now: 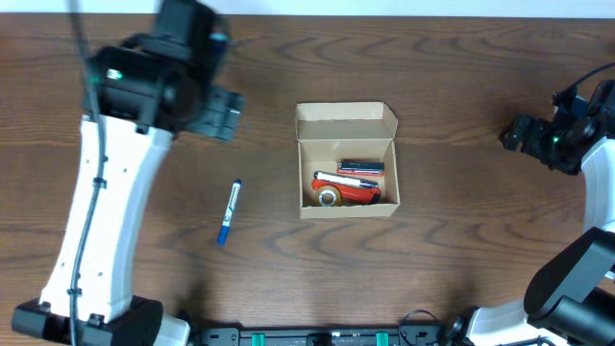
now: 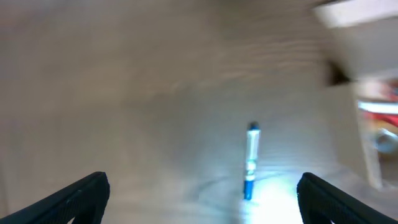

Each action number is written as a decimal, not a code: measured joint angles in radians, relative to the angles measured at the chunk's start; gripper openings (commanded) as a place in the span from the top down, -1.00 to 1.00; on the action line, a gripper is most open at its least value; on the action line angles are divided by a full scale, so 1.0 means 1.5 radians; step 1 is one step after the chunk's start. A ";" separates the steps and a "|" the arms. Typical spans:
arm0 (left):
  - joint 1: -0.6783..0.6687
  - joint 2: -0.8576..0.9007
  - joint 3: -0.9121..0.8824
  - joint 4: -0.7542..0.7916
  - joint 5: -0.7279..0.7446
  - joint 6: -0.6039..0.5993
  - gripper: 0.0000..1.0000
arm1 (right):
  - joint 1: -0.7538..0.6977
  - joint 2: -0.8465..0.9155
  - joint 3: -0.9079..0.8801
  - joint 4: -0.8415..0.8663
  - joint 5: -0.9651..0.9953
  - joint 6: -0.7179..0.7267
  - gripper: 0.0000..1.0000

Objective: Pack container
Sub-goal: 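Open the left gripper and move it back over the blue marker, then lower and close the left gripper on the blue whiteboard marker, then carry the blue marker right into the box and release it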

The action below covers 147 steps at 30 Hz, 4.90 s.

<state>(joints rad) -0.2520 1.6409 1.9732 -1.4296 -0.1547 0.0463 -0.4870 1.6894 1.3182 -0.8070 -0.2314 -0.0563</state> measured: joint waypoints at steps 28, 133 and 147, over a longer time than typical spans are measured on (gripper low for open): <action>0.040 -0.147 -0.782 0.452 0.192 -0.076 -0.90 | 0.000 0.000 -0.002 -0.007 -0.001 -0.002 -0.98; -0.339 0.020 -0.260 0.332 0.261 0.552 0.88 | -0.073 0.000 -0.002 0.010 -0.003 0.033 -0.98; -0.335 0.194 -0.261 0.381 0.222 0.630 0.88 | -0.073 0.000 -0.002 0.005 -0.003 0.033 -0.98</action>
<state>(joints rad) -0.7551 1.9312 1.5822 -0.8577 0.1776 0.9916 -0.5964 1.6894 1.3151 -0.7998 -0.2359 -0.0074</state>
